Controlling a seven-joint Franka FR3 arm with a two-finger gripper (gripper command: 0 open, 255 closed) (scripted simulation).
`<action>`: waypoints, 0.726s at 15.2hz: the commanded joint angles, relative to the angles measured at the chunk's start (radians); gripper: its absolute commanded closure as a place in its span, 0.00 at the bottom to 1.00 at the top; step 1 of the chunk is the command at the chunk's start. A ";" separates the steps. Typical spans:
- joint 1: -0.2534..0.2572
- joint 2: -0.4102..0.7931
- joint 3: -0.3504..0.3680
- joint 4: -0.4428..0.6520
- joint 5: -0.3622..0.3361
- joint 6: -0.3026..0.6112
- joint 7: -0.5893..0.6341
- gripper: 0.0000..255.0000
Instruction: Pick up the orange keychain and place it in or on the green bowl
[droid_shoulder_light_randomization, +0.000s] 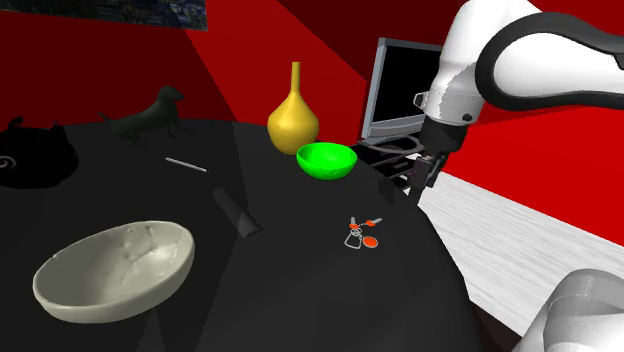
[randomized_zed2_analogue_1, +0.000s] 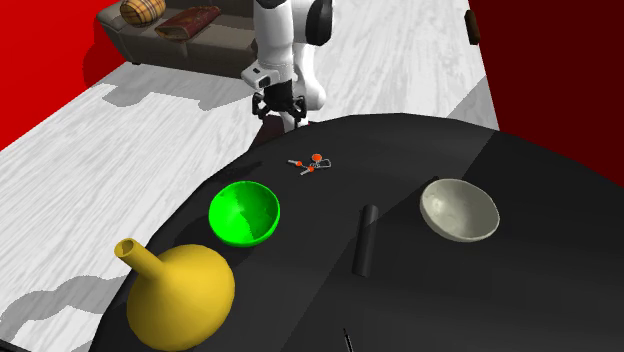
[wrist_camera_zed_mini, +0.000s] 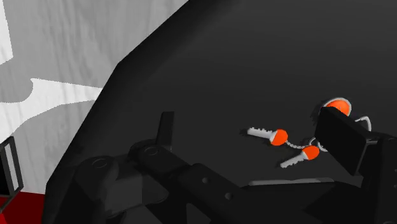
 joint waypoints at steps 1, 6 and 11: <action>0.017 0.024 0.036 -0.008 0.028 0.024 0.030 0.00; 0.058 0.102 0.131 0.001 0.092 0.079 0.107 0.00; 0.078 0.147 0.181 -0.014 0.122 0.133 0.144 0.00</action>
